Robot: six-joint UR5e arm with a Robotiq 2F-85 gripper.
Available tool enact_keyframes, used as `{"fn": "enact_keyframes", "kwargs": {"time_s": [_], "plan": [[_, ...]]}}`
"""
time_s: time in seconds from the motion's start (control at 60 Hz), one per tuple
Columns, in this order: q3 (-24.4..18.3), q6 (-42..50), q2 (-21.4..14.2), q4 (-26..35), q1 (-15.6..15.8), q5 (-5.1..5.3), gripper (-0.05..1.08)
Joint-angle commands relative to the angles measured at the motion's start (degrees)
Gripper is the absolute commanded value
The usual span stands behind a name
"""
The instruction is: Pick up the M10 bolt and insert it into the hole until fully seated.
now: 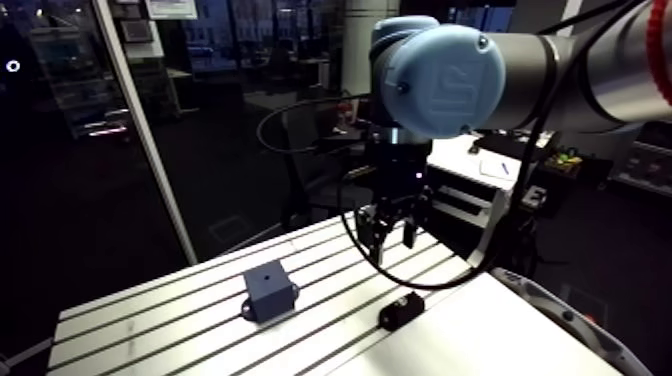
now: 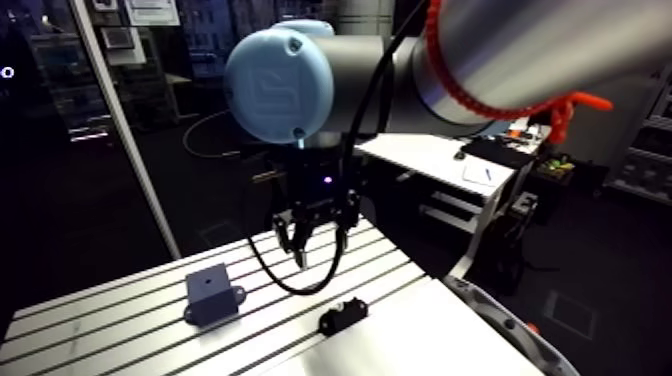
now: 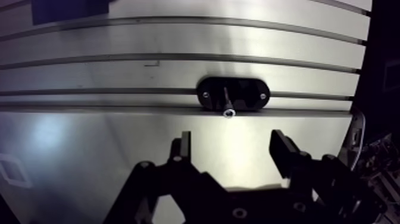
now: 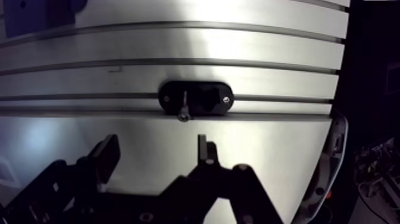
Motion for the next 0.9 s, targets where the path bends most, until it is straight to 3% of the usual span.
{"fn": "enact_keyframes", "kwargs": {"time_s": [0.017,0.35,0.517,0.667,0.9], "plan": [[0.3,-0.1,2.3,-0.8,-0.4,-0.24,0.40],[0.7,-1.1,3.5,-0.8,-0.4,-0.69,0.43],[2.0,-1.5,3.5,-3.7,-0.4,-0.78,0.43],[3.2,-1.4,4.6,-4.7,-1.1,-2.06,0.45],[4.0,-1.4,5.4,-5.6,-1.4,-2.18,0.48]]}}
